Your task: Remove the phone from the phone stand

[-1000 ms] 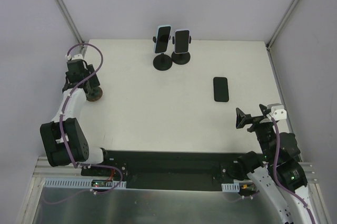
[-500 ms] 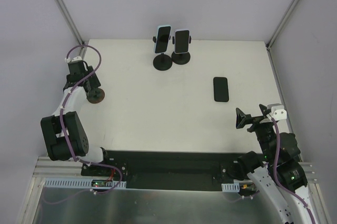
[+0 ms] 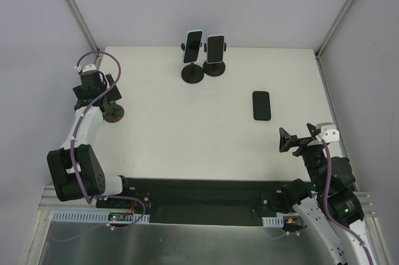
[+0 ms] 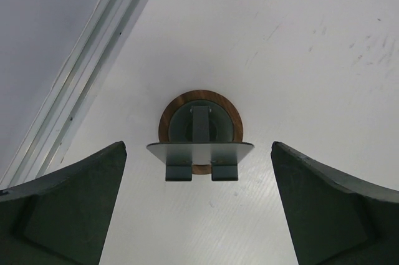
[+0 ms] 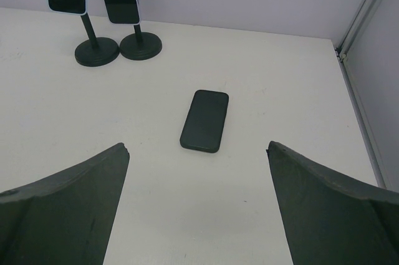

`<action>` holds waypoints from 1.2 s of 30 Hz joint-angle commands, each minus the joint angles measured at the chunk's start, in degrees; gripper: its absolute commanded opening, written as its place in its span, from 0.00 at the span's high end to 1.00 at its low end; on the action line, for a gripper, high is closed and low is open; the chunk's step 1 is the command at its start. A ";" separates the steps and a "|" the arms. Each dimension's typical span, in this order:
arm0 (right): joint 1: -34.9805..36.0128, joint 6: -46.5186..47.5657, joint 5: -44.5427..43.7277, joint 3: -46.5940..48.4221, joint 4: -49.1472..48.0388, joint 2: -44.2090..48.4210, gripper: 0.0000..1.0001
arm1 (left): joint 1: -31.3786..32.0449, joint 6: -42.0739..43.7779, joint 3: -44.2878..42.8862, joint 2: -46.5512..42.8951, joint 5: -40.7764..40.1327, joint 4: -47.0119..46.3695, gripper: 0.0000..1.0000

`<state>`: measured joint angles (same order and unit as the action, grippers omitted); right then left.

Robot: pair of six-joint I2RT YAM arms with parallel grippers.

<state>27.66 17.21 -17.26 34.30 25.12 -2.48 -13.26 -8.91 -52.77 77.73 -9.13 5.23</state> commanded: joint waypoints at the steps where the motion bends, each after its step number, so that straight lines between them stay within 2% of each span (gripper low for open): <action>1: 0.38 -0.25 -0.06 0.15 -2.10 -0.68 0.04 | 4.98 2.48 -1.01 -5.30 -9.11 1.96 0.01; 4: 0.38 -0.25 -0.15 0.06 -2.27 -0.68 0.04 | 9.99 3.81 -2.42 -7.67 -15.46 3.81 0.01; 6: 0.38 -0.42 -0.06 0.06 -2.27 -0.51 0.04 | 10.97 1.89 -3.82 -9.69 -15.31 5.30 0.01; 14: 0.55 -0.51 -0.06 -0.47 -2.98 0.55 0.04 | 13.08 -6.99 -8.13 -14.63 -6.45 8.12 0.01; 17: 0.64 -0.43 -0.15 -0.56 -3.15 0.90 0.04 | 17.38 -9.20 -11.29 -12.61 -4.42 8.12 0.01; 26: 0.82 -0.25 -0.24 -1.08 -3.24 1.69 0.04 | 26.16 -6.66 -26.57 1.44 5.69 6.63 0.01; 36: 0.73 0.10 0.21 -1.17 -3.41 1.34 0.04 | 28.72 1.25 -40.99 18.83 19.58 0.04 0.01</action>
<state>28.03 17.21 -17.23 32.95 24.64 -1.39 14.70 -12.51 -86.67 91.66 2.87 10.11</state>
